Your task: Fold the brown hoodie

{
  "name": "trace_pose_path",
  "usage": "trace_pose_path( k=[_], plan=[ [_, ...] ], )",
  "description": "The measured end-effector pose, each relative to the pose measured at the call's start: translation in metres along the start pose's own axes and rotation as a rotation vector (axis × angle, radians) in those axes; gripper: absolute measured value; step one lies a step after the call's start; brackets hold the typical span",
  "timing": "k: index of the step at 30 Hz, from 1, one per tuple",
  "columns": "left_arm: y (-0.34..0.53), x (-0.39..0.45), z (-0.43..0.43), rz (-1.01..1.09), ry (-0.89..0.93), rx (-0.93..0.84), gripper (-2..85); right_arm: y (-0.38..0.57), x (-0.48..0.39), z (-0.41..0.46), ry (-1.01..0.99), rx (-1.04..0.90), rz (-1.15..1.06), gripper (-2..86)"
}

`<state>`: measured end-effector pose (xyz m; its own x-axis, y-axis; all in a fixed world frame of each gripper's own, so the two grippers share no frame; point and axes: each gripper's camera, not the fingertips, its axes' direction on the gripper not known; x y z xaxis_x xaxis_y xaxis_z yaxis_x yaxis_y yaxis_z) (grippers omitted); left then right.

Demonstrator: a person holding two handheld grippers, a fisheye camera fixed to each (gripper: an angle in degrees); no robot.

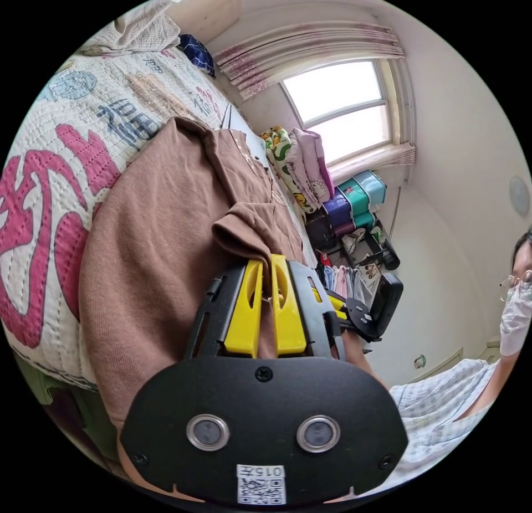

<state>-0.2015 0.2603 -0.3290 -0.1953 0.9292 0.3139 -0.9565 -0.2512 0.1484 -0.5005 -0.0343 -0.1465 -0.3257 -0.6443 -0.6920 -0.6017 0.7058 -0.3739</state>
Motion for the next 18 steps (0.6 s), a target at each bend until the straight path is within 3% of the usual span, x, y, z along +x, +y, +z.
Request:
trace_pose_path(
  k=[3,6,9,12,13,14,16,18],
  plan=[
    [0.0,0.009,0.006,0.003,-0.003,0.001,0.2,-0.011,-0.012,0.017,0.04,0.004,-0.008,6.5],
    [-0.011,0.023,0.017,0.008,-0.042,-0.087,0.3,-0.025,0.007,0.018,-0.046,0.016,0.063,3.1],
    [-0.076,0.053,0.002,0.066,-0.041,-0.157,0.5,-0.052,0.075,-0.025,-0.124,0.027,0.113,1.7],
    [-0.205,0.085,-0.087,0.055,-0.081,0.028,1.4,-0.076,0.201,-0.156,0.168,0.139,0.294,0.5],
    [-0.253,0.11,-0.139,0.099,-0.188,0.18,2.1,-0.075,0.253,-0.226,0.345,0.23,0.426,0.4],
    [-0.284,0.143,-0.183,0.162,-0.411,0.322,4.4,-0.063,0.291,-0.292,0.521,0.333,0.563,0.6],
    [-0.302,0.176,-0.228,0.126,-0.61,0.466,8.3,-0.026,0.317,-0.366,0.656,0.483,0.787,1.2],
    [-0.292,0.195,-0.252,0.171,-0.454,0.486,10.0,0.009,0.299,-0.398,0.588,0.595,0.799,2.5]
  ],
)
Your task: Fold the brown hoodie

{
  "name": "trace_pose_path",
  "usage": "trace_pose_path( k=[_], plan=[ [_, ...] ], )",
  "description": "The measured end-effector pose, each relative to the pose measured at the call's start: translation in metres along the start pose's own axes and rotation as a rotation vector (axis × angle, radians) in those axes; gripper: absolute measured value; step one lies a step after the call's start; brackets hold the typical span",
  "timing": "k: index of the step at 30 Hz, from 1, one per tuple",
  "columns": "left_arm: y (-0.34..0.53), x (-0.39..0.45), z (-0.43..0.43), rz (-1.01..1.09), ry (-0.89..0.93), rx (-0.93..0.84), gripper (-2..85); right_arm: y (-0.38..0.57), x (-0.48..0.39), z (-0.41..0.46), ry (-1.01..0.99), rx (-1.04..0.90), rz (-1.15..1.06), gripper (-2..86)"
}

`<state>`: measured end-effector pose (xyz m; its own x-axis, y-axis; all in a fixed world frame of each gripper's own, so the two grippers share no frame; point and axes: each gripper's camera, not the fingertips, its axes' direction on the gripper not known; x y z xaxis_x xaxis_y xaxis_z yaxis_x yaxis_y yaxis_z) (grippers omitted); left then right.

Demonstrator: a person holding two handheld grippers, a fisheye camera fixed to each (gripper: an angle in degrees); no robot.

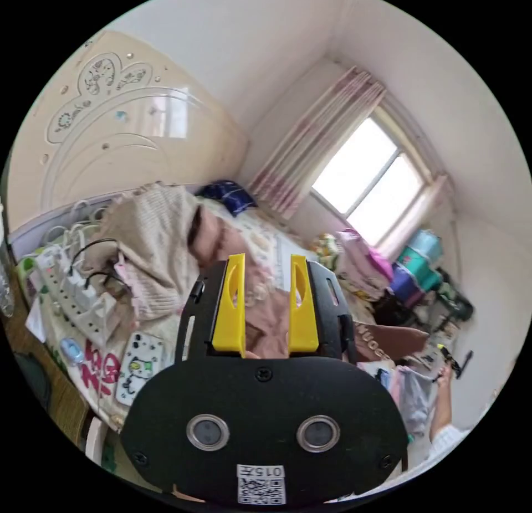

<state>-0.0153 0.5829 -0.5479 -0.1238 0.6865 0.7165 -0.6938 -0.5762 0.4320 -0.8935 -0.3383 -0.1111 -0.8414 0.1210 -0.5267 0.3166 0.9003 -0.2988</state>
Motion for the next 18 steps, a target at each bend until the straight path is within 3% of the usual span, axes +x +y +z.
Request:
trace_pose_path(
  k=[2,6,11,14,18],
  plan=[
    [0.045,0.013,-0.028,0.037,0.203,-0.025,9.1,0.067,-0.008,-0.03,-0.114,0.019,-0.067,5.0],
    [0.159,0.015,-0.033,0.073,0.22,-0.222,8.8,0.212,-0.033,-0.008,-0.229,-0.214,-0.095,7.4],
    [0.307,-0.018,0.001,-0.05,0.236,-0.581,10.1,0.399,-0.058,0.024,-0.324,-0.578,0.024,11.7],
    [0.315,-0.013,-0.015,-0.05,0.355,-0.589,8.5,0.435,-0.067,0.01,-0.287,-0.599,0.071,11.8],
    [0.326,-0.004,-0.037,-0.049,0.22,-0.565,5.7,0.46,-0.088,0.002,-0.253,-0.665,0.103,11.2]
  ],
)
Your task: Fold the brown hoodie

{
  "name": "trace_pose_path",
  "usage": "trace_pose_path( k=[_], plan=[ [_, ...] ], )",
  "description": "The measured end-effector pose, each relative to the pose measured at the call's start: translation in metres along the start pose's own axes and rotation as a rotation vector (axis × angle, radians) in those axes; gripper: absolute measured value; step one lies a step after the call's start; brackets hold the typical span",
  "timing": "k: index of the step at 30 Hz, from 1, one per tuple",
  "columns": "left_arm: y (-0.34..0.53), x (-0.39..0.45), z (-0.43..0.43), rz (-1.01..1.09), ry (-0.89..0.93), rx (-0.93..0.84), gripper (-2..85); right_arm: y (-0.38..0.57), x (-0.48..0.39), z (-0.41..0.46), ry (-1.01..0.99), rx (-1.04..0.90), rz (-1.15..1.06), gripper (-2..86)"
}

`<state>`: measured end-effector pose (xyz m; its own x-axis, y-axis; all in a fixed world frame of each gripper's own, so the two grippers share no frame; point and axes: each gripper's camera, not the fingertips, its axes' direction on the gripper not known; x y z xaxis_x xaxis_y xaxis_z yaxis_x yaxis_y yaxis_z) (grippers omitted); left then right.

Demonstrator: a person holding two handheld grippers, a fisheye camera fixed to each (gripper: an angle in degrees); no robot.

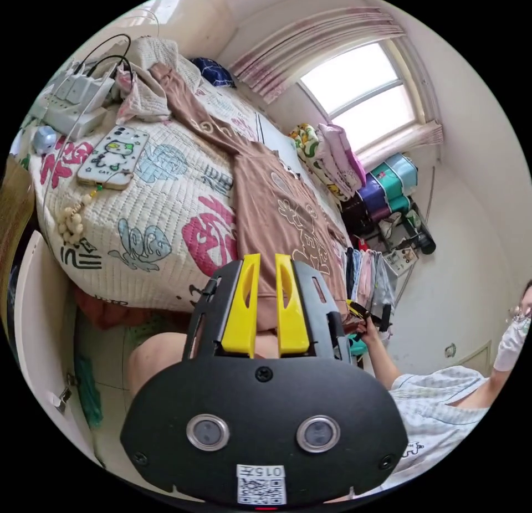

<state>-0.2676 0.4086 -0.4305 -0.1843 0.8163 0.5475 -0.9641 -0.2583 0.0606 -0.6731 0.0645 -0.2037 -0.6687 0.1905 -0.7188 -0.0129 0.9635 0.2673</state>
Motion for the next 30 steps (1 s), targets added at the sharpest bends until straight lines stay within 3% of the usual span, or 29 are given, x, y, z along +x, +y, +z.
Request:
trace_pose_path(
  k=[7,24,30],
  plan=[
    [0.02,0.034,0.007,0.062,-0.117,-0.076,5.3,0.078,-0.069,-0.037,0.048,0.056,-0.003,8.8],
    [0.044,0.036,-0.014,0.094,0.033,0.109,-0.9,0.225,-0.254,-0.318,0.299,0.787,-0.357,6.7],
    [0.041,0.019,-0.009,0.076,0.113,0.101,-0.8,0.205,-0.244,-0.426,-0.054,0.866,-0.337,6.6]
  ],
)
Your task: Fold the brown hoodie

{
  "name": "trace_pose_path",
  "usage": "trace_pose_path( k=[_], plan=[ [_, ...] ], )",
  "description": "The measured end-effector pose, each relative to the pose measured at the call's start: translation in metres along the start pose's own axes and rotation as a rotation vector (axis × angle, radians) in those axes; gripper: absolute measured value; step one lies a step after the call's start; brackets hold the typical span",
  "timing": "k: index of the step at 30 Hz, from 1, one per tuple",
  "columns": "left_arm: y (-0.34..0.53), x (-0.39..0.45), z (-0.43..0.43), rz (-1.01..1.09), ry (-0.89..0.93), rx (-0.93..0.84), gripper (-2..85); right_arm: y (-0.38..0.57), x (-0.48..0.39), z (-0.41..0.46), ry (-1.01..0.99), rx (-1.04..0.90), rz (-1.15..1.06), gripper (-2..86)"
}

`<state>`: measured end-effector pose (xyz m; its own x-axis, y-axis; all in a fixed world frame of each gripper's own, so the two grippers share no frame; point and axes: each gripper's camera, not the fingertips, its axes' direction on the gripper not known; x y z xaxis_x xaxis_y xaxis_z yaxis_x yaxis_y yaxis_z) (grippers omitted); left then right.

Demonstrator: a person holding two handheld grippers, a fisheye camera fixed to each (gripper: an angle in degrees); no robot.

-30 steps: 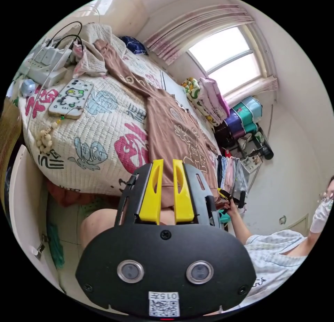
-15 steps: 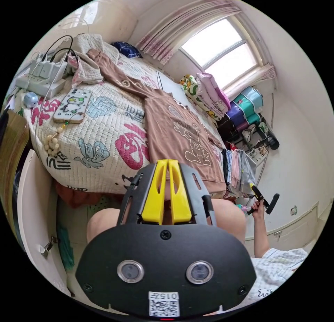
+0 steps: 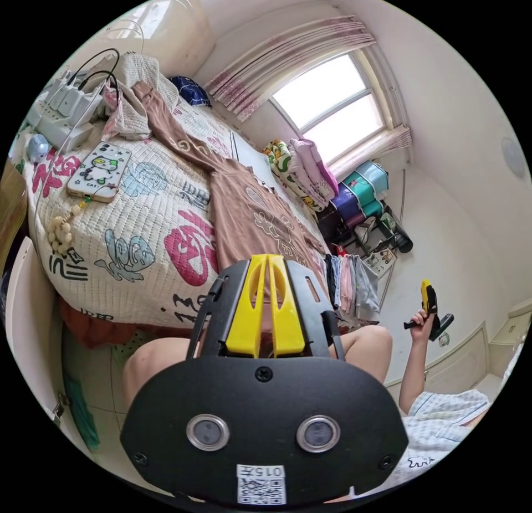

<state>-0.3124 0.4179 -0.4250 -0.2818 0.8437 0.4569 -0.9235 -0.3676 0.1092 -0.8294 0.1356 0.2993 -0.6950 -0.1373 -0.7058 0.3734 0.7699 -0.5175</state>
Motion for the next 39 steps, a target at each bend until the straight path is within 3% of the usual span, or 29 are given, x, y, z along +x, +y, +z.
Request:
trace_pose_path(
  k=[9,14,19,23,25,31,35,39],
  plan=[
    [-0.002,-0.031,0.007,-0.07,-0.014,0.003,-0.8,-0.008,0.124,0.081,-0.048,-0.332,0.287,11.5],
    [-0.019,-0.06,0.05,-0.174,-0.1,-0.177,-0.6,0.009,0.217,0.146,0.003,-0.544,0.475,13.5],
    [-0.035,-0.06,0.116,-0.134,-0.238,-0.38,0.7,0.008,0.271,0.18,0.034,-0.642,0.516,13.3],
    [-0.039,-0.052,0.172,-0.024,-0.194,-0.522,5.0,0.003,0.302,0.183,0.055,-0.731,0.426,11.1],
    [-0.042,-0.053,0.19,-0.008,-0.186,-0.545,6.0,-0.002,0.301,0.195,-0.055,-0.871,0.372,9.4],
    [-0.041,-0.056,0.252,0.006,-0.26,-0.659,7.7,-0.058,0.317,0.185,-0.066,-0.879,0.362,8.2],
    [-0.034,-0.057,0.291,0.024,-0.388,-0.733,3.8,-0.091,0.332,0.175,-0.104,-0.858,0.345,6.5],
    [-0.032,-0.073,0.295,-0.015,-0.374,-0.725,0.8,-0.116,0.334,0.168,-0.091,-0.841,0.318,5.9]
  ],
)
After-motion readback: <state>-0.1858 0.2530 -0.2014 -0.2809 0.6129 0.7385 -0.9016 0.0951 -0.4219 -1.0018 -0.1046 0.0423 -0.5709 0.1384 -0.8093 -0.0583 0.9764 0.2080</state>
